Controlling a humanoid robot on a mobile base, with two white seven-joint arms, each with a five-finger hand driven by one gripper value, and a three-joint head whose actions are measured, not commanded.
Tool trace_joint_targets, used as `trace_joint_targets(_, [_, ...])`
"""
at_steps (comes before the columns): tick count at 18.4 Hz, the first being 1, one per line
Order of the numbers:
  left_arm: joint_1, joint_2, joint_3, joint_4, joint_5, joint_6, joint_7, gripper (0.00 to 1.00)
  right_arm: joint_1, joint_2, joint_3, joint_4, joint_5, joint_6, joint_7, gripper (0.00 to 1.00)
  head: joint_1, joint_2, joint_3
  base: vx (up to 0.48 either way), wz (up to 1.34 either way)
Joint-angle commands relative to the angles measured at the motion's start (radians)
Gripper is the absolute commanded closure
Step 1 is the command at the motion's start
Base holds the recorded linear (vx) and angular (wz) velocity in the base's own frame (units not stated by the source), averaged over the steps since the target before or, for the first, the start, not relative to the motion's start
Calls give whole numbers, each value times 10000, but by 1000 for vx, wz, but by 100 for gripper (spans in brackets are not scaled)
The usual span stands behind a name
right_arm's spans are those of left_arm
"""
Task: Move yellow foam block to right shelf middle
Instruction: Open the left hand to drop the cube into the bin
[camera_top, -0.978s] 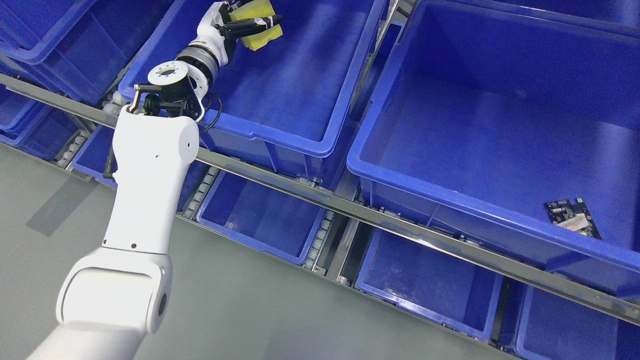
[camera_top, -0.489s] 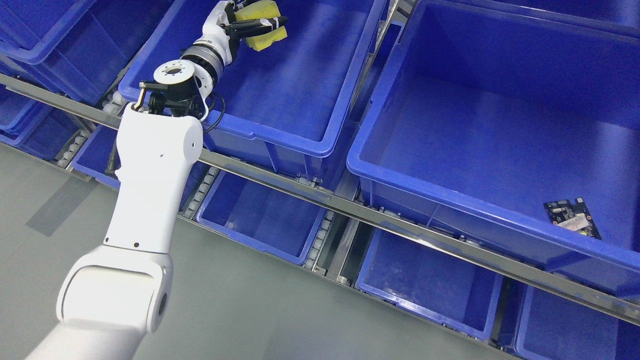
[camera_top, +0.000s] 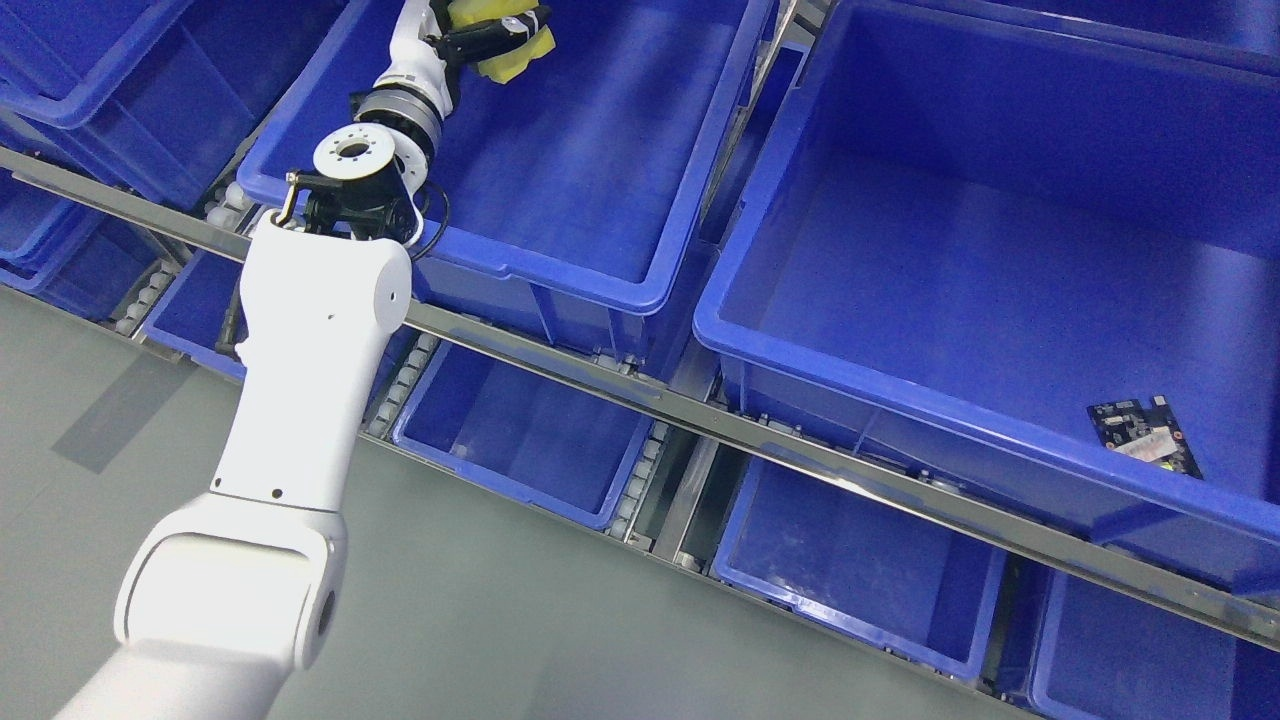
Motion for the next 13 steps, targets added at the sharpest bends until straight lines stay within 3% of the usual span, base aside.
trace_joint_targets(1, [-12, 175, -1149, 38, -12, 742, -215, 0, -15, -175, 0, -174, 0, 7, 5, 0, 0, 0, 0, 0, 0])
trace_joint_targets(8, [-379, 175, -1488, 69, -623, 727, -306, 0, -15, -175, 0, -174, 0, 7, 5, 0, 0, 0, 0, 0, 0])
trace_joint_targets(10, [-395, 175, -1686, 100, -1801, 742, -429, 0, -15, -175, 0, -174, 0, 7, 5, 0, 0, 0, 0, 0, 0])
trace_joint_targets(13, [-426, 175, -2025, 160, -4542, 727, -2048, 0, -15, -175, 0, -174, 0, 7, 5, 0, 0, 0, 0, 0, 0])
